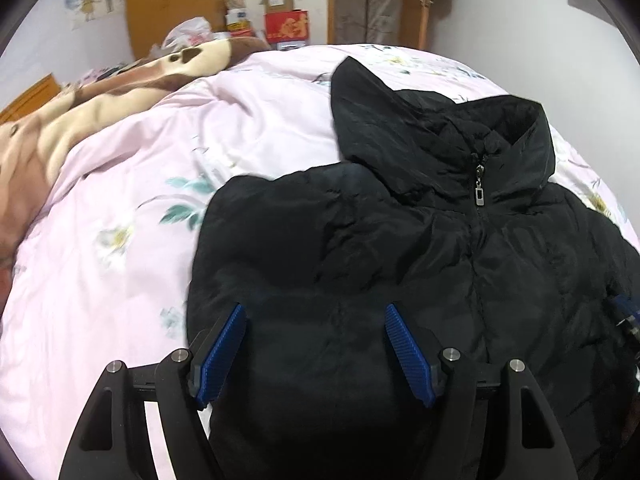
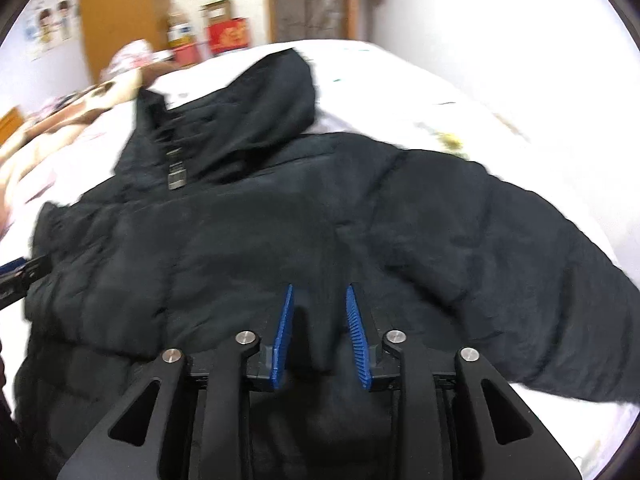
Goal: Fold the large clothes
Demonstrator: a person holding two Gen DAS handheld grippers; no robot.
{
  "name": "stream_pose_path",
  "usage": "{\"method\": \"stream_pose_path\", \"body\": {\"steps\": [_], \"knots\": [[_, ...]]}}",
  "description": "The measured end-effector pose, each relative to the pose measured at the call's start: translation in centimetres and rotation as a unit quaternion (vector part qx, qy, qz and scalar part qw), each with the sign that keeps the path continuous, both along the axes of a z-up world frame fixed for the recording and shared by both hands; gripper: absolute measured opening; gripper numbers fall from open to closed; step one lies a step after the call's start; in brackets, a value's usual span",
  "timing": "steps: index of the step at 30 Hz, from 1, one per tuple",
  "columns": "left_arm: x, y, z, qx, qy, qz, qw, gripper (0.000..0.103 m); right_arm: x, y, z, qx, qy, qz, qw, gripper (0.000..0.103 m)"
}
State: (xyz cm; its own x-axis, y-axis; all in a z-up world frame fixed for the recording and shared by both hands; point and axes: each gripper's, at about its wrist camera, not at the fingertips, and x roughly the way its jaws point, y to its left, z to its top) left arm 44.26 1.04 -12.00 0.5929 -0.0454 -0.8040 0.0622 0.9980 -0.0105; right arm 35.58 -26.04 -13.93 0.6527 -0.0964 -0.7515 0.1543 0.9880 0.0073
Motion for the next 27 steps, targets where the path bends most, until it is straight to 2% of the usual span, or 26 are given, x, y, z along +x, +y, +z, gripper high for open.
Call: {"method": "stream_pose_path", "body": {"steps": [1, 3, 4, 7, 9, 11, 14, 18, 20, 22, 27], "knots": [[-0.6, 0.2, 0.2, -0.007, 0.004, -0.001, 1.0000, 0.072, 0.2, 0.1, -0.6, 0.014, 0.016, 0.014, 1.000, 0.030], [-2.2, 0.7, 0.8, -0.018, 0.015, 0.002, 0.9997, 0.072, 0.7, -0.1, -1.7, -0.024, 0.059, -0.008, 0.998, 0.030], [-3.0, 0.8, 1.2, -0.021, 0.016, 0.000, 0.9996, 0.072, 0.4, -0.8, -1.7, -0.027, 0.065, -0.026, 0.997, 0.030], [-5.7, 0.7, 2.4, -0.020, 0.012, -0.009, 0.9997, 0.072, -2.3, -3.6, 0.2, 0.007, 0.038, -0.075, 0.996, 0.030], [-7.9, 0.2, 3.1, -0.021, 0.002, -0.020, 0.9996, 0.072, -4.8, -5.1, 1.7, 0.030, 0.009, -0.087, 0.996, 0.031], [-10.0, -0.4, 3.9, -0.029, 0.001, -0.027, 0.9992, 0.072, -7.2, -6.9, 2.9, 0.055, -0.009, -0.104, 0.993, 0.039], [-12.5, -2.3, 4.9, -0.012, -0.018, -0.046, 0.9987, 0.072, -11.9, -10.9, 3.9, 0.087, -0.034, -0.143, 0.985, 0.047], [-13.9, -5.4, 5.4, -0.046, -0.011, -0.073, 0.9962, 0.072, -18.4, -17.7, 4.5, 0.097, -0.057, -0.226, 0.967, 0.049], [-14.1, -7.3, 5.5, -0.051, -0.008, -0.080, 0.9954, 0.072, -21.1, -21.1, 4.4, 0.107, -0.062, -0.266, 0.956, 0.058], [-14.5, -9.3, 5.6, -0.053, -0.012, -0.094, 0.9941, 0.072, -23.5, -24.1, 4.0, 0.122, -0.066, -0.302, 0.943, 0.062], [-15.3, -14.1, 5.7, -0.056, -0.009, -0.125, 0.9906, 0.072, -26.3, -28.2, 2.7, 0.160, -0.076, -0.348, 0.921, 0.069]]}}
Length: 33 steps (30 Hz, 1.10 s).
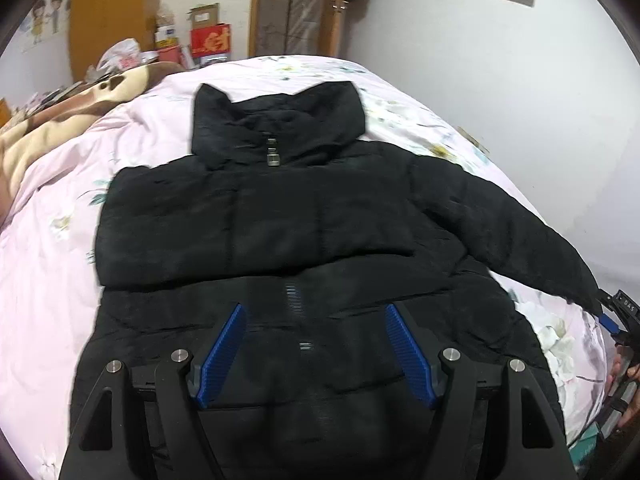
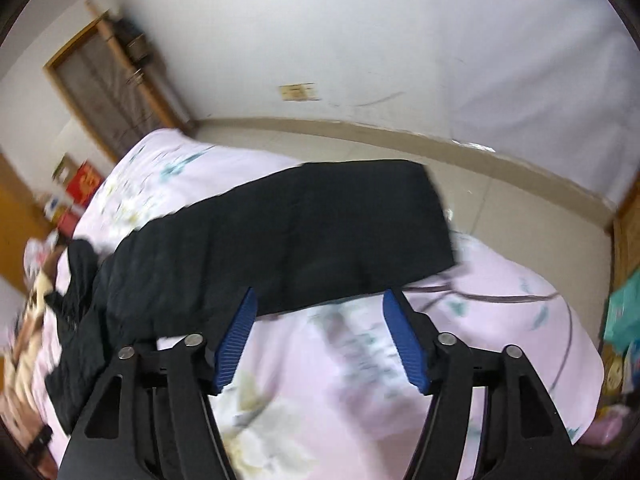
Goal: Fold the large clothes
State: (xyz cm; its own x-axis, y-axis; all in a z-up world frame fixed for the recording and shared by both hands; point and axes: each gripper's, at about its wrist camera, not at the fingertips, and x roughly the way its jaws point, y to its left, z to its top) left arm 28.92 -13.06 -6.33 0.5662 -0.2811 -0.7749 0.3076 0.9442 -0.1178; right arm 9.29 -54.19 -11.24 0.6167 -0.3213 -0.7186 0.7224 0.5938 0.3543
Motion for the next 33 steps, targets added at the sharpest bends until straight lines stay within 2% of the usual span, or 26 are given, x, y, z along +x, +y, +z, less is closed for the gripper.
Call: {"method": "stream_pose_path", "body": {"steps": [2, 7, 11, 15, 18, 19, 20, 21, 22, 24, 26, 29, 33], "knots": [[-0.3, -1.4, 0.1, -0.002, 0.000, -0.009, 1.0000, 0.072, -0.4, -0.7, -0.5, 0.005, -0.002, -0.015, 1.000, 0.075], [0.0, -3.3, 0.0, 0.004, 0.001, -0.016, 0.9999, 0.072, 0.9, -1.9, -1.8, 0.020, 0.009, -0.015, 1.000, 0.076], [0.6, -4.2, -0.5, 0.011, 0.009, -0.021, 0.9997, 0.072, 2.7, -2.3, -2.0, 0.022, -0.004, -0.018, 1.000, 0.077], [1.1, -4.5, -1.2, 0.006, 0.022, -0.019, 0.9996, 0.072, 2.6, -3.3, -2.1, 0.023, -0.015, -0.025, 0.999, 0.077], [1.2, -4.7, -1.6, 0.011, 0.023, -0.021, 0.9995, 0.072, 3.2, -3.3, -2.1, 0.013, -0.008, -0.025, 1.000, 0.076], [1.3, -4.8, -1.8, 0.015, 0.023, -0.023, 0.9994, 0.072, 3.4, -3.2, -2.1, 0.006, -0.006, -0.023, 1.000, 0.070], [1.3, -4.8, -1.9, 0.020, 0.022, -0.025, 0.9992, 0.072, 3.7, -3.1, -2.0, -0.001, 0.003, -0.024, 1.000, 0.053], [1.3, -4.9, -2.0, 0.024, 0.019, -0.027, 0.9992, 0.072, 4.0, -3.1, -2.1, -0.002, 0.005, -0.020, 1.000, 0.045], [1.3, -4.9, -2.0, 0.024, 0.017, -0.029, 0.9991, 0.072, 4.3, -3.2, -2.2, -0.001, 0.006, -0.012, 1.000, 0.039], [1.4, -4.8, -2.1, 0.020, 0.020, -0.030, 0.9992, 0.072, 4.7, -3.0, -2.0, -0.013, 0.017, -0.009, 1.000, 0.033], [1.6, -4.6, -2.2, 0.018, 0.024, -0.028, 0.9992, 0.072, 4.9, -2.9, -1.7, -0.023, 0.016, -0.004, 1.000, 0.016], [1.6, -4.4, -2.3, 0.018, 0.023, -0.028, 0.9992, 0.072, 4.8, -2.7, -1.1, -0.030, 0.006, 0.002, 1.000, 0.011], [1.6, -3.9, -2.1, 0.019, 0.018, -0.027, 0.9993, 0.072, 4.8, -1.2, 1.3, -0.067, -0.018, 0.019, 0.997, 0.010]]}}
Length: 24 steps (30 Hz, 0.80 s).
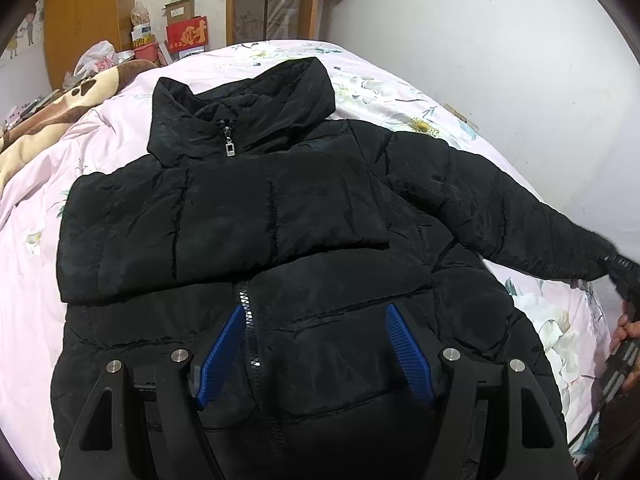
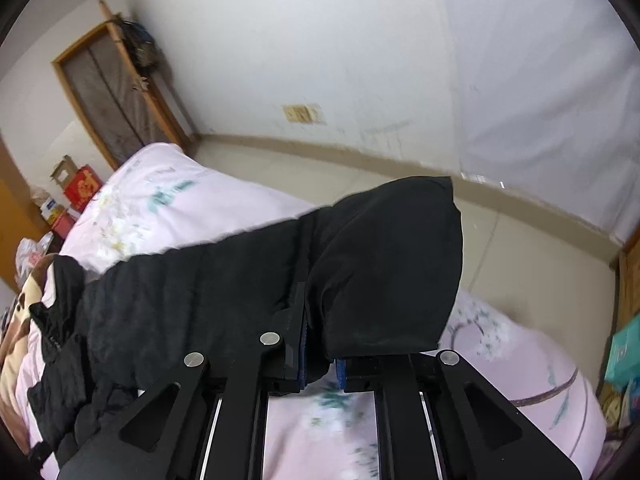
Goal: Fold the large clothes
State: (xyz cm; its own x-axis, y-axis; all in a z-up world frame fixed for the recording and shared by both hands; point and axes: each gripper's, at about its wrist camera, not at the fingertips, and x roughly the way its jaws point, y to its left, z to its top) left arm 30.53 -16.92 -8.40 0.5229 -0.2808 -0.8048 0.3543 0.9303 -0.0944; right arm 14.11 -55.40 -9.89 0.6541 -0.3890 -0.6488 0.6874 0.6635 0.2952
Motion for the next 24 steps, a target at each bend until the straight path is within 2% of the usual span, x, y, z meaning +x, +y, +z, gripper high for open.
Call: {"method": "stream_pose_path", "body": {"steps": [5, 11, 16, 21, 24], "knots": [[0.3, 1.1, 0.2, -0.021, 0.006, 0.006, 0.9997, 0.072, 1.3, 2.5, 3.7, -0.017, -0.052, 0.060, 0.997, 0.010], [0.7, 3.6, 0.7, -0.036, 0.002, 0.027, 0.9990, 0.072, 5.0, 8.3, 7.7, -0.059, -0.088, 0.153, 0.983, 0.010], [1.3, 6.5, 0.9, -0.048, 0.005, 0.052, 0.9975, 0.072, 8.5, 12.8, 7.6, -0.063, -0.078, 0.203, 0.974, 0.010], [2.3, 9.2, 0.6, -0.058, 0.015, 0.072, 0.9956, 0.072, 11.7, 18.2, 6.6, -0.075, -0.059, 0.272, 0.958, 0.010], [2.6, 10.8, 0.7, -0.087, 0.014, 0.073, 0.9934, 0.073, 13.6, 21.2, 5.9, -0.076, -0.047, 0.308, 0.947, 0.010]]}}
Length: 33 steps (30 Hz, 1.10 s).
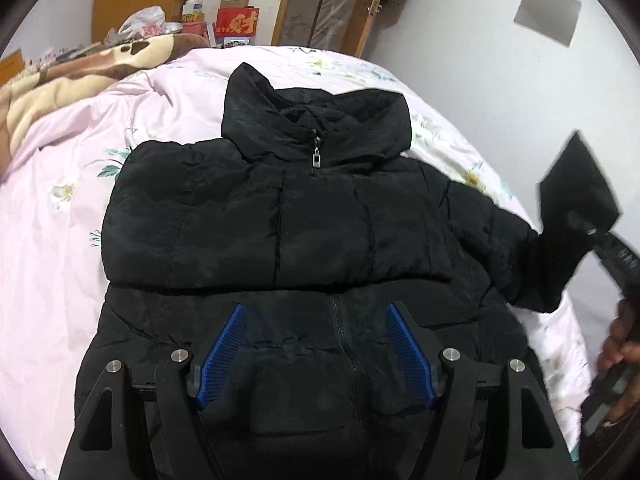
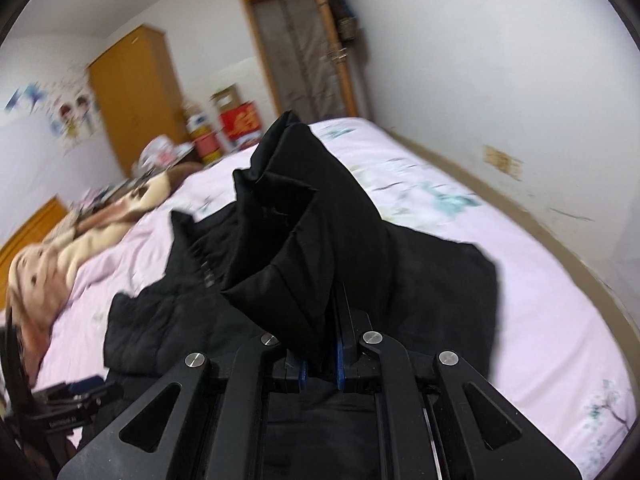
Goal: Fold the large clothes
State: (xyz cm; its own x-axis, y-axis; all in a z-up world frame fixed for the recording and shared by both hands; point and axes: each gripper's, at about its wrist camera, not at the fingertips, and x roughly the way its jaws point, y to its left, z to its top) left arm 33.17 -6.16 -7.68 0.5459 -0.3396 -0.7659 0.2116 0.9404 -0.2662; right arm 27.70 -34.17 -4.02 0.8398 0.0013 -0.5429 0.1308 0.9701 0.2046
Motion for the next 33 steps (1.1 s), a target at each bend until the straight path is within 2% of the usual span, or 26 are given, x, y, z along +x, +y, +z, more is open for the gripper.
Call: {"method": "stream_pose_path", "body": {"steps": [3, 4, 13, 19, 24, 27, 28, 29, 31, 33], "knots": [[0.5, 1.2, 0.1, -0.018, -0.001, 0.004, 0.9998, 0.086, 1.9, 3.0, -0.9, -0.010, 0.014, 0.038, 0.999, 0.010], [0.7, 1.5, 0.1, -0.023, 0.000, 0.005, 0.9997, 0.087, 2.6, 4.2, -1.3, -0.013, 0.020, 0.052, 0.998, 0.010], [2.8, 5.0, -0.2, -0.054, 0.016, 0.027, 0.9980, 0.087, 7.8, 11.8, -5.7, 0.007, 0.064, 0.133, 0.989, 0.010], [5.3, 6.0, -1.2, -0.122, 0.048, 0.032, 0.9909, 0.087, 9.1, 13.8, -8.2, 0.011, 0.098, 0.142, 0.985, 0.010], [8.3, 4.1, -2.5, -0.165, 0.080, 0.008, 0.9831, 0.090, 8.9, 13.8, -9.1, 0.016, 0.123, 0.155, 0.980, 0.030], [9.5, 2.8, -3.7, -0.175, 0.099, 0.003, 0.9796, 0.091, 8.0, 13.4, -8.8, 0.021, 0.124, 0.161, 0.979, 0.051], [9.8, 2.4, -4.0, -0.176, 0.106, 0.007, 0.9788, 0.091, 7.6, 13.1, -8.6, 0.022, 0.124, 0.164, 0.978, 0.064], [10.1, 2.0, -4.4, -0.179, 0.112, 0.007, 0.9775, 0.091, 7.0, 12.6, -8.4, 0.027, 0.124, 0.170, 0.977, 0.067], [10.5, 1.4, -5.1, -0.198, 0.120, 0.000, 0.9728, 0.091, 5.9, 11.7, -7.9, 0.032, 0.121, 0.174, 0.977, 0.067], [10.8, 0.6, -5.7, -0.187, 0.128, -0.001, 0.9741, 0.092, 4.6, 10.3, -7.2, 0.033, 0.112, 0.173, 0.978, 0.067]]}}
